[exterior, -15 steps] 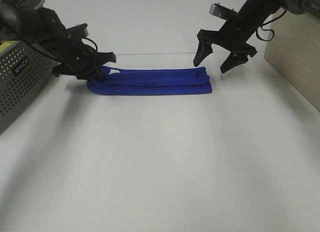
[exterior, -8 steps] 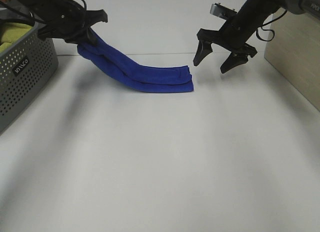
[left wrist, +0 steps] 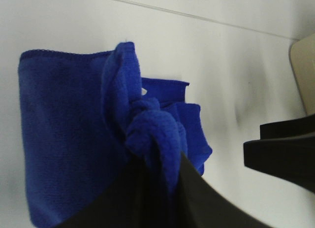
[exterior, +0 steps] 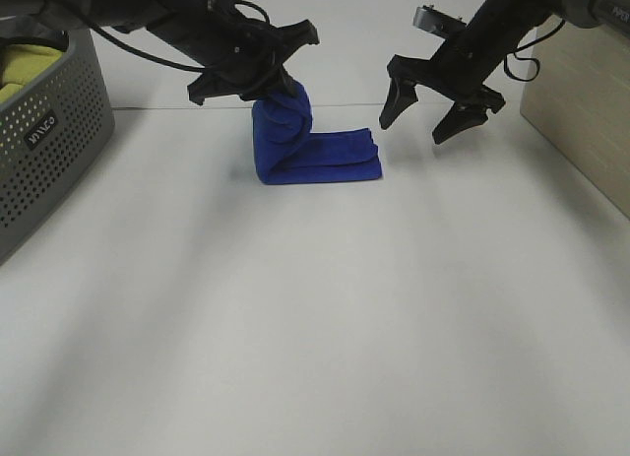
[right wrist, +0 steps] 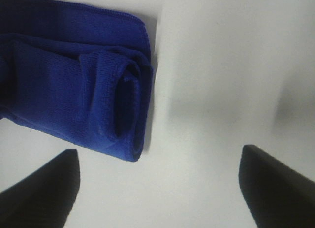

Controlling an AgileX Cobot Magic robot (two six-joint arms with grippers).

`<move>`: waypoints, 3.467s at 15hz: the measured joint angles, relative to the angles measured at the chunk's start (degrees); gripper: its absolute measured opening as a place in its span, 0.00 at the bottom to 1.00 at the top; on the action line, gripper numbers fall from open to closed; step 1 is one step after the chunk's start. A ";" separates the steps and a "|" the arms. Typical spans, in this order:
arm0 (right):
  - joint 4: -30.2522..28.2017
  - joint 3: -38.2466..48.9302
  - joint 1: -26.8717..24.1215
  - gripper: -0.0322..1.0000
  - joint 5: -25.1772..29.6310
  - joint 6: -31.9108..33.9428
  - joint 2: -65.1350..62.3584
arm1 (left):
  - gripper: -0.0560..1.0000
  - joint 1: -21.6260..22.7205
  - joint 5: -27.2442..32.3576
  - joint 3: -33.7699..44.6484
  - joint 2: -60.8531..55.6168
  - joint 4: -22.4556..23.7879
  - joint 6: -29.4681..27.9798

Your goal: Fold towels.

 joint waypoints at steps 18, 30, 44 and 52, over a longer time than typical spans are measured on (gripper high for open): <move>29.34 0.34 0.92 0.82 0.00 -4.64 -1.95 | 0.58 10.94 -4.07 0.00 -2.12 -17.07 15.87; 37.59 4.70 2.75 0.76 0.40 -11.92 7.62 | 0.58 12.03 3.78 0.00 -2.29 -14.78 16.10; 1.49 18.22 2.69 0.76 0.11 0.11 -27.62 | 0.58 12.03 36.61 0.00 -21.66 13.24 13.12; -4.53 59.42 2.69 0.76 -0.74 0.11 -63.14 | 0.58 11.92 40.85 18.11 -46.58 18.45 13.06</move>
